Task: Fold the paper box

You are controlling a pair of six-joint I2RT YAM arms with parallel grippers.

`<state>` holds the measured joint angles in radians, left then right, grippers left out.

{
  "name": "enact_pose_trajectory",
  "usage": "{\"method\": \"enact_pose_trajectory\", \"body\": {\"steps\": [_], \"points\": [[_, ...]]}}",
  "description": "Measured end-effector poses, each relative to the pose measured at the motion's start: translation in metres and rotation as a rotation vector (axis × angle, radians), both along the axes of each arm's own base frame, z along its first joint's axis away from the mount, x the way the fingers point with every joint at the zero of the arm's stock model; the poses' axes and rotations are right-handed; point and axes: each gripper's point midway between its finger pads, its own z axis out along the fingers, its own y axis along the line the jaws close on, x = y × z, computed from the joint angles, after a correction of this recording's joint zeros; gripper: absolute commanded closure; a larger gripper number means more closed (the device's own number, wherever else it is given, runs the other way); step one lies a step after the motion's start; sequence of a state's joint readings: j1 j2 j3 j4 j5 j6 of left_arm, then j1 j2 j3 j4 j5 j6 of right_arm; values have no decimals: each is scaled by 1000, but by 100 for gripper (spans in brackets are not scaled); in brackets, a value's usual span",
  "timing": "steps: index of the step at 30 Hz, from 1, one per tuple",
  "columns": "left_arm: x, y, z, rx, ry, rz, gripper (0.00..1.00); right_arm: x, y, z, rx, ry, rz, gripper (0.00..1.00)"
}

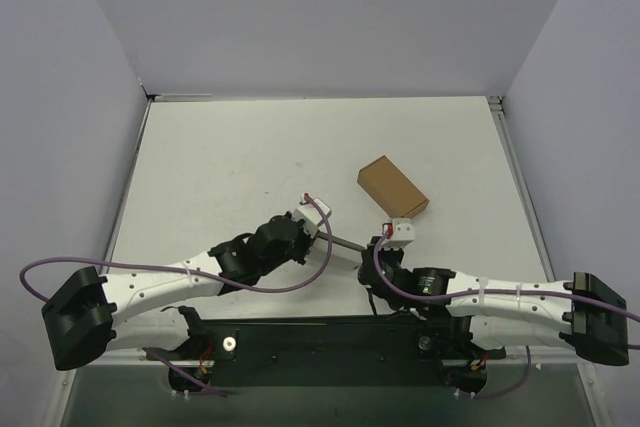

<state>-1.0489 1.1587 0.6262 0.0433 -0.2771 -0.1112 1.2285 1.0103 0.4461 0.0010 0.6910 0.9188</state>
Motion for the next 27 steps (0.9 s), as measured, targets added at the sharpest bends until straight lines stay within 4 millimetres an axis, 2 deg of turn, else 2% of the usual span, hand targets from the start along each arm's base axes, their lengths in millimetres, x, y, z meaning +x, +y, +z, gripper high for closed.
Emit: {"method": "enact_pose_trajectory", "body": {"steps": [12, 15, 16, 19, 23, 27], "points": [[19, 0, -6, -50, 139, 96, 100, 11, 0, 2, -19, -51, -119, 100], [19, -1, -6, -79, 172, 100, 84, 11, -1, 2, -33, -56, -123, 100], [18, -1, -6, -87, 180, 96, 71, 12, -2, 2, -38, -57, -123, 100], [15, 1, -2, -112, 194, 88, 52, 11, -6, 2, -79, -62, -113, 100], [12, 15, 8, -166, 205, 93, 42, 9, -8, 2, -135, -63, -89, 100], [15, 34, 29, -236, 182, 106, 35, 9, -9, 2, -173, -68, -76, 100]]}}
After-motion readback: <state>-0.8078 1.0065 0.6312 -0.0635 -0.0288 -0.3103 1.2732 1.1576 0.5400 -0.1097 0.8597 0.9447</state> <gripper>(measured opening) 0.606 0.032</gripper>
